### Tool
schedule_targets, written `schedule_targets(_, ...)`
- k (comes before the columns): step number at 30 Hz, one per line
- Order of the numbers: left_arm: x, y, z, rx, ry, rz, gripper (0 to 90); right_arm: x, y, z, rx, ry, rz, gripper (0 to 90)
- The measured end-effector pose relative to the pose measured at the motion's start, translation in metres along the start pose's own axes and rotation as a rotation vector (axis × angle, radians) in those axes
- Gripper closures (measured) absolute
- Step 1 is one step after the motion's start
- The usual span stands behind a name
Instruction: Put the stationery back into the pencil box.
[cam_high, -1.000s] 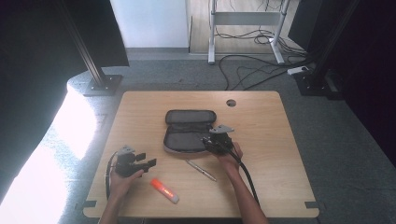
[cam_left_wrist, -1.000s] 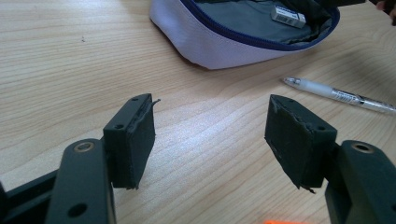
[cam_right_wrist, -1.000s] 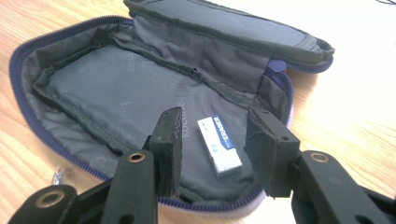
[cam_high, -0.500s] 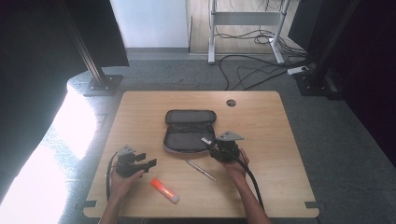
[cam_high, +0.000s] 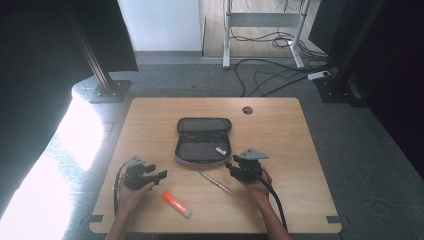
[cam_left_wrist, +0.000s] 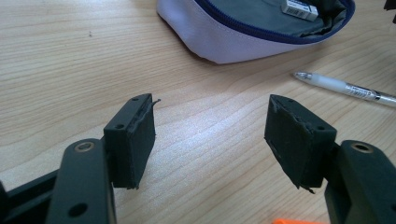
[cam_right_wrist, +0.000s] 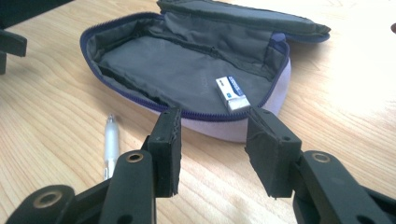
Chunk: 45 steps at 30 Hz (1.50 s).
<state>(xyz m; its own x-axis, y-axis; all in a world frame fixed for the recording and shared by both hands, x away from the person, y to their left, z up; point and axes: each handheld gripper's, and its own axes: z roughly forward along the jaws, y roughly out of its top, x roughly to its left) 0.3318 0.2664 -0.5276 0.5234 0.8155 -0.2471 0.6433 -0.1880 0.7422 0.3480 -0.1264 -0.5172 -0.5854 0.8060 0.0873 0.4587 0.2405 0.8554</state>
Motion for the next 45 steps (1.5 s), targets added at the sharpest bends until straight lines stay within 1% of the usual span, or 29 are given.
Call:
schedule_targets(3, 0.000, 0.000, 0.001, 0.004, 0.003, 0.001, 33.9, 0.001, -0.003, -0.001, 0.002, 0.006, 0.001, 54.8)
schedule_targets(6, -0.001, 0.000, 0.002, 0.005, 0.005, 0.003, 33.8, 0.003, -0.005, -0.003, 0.006, 0.011, -0.009, 54.8)
schedule_targets(15, -0.005, -0.001, 0.008, 0.029, 0.002, 0.021, 33.9, 0.008, -0.010, -0.009, 0.009, 0.032, -0.021, 54.7)
schedule_targets(21, -0.006, 0.000, 0.008, 0.027, 0.002, 0.030, 33.8, 0.014, -0.017, -0.010, 0.020, 0.059, -0.026, 54.6)
schedule_targets(28, -0.009, 0.000, 0.010, 0.030, -0.011, 0.035, 33.9, 0.021, -0.021, -0.013, 0.028, 0.079, -0.030, 54.5)
schedule_targets(38, -0.009, 0.000, 0.011, 0.031, -0.006, 0.036, 33.8, 0.029, -0.024, -0.010, 0.043, 0.097, -0.044, 54.5)
schedule_targets(45, -0.008, 0.000, 0.010, 0.029, -0.006, 0.035, 33.9, 0.037, -0.025, -0.007, 0.048, 0.116, -0.061, 54.5)
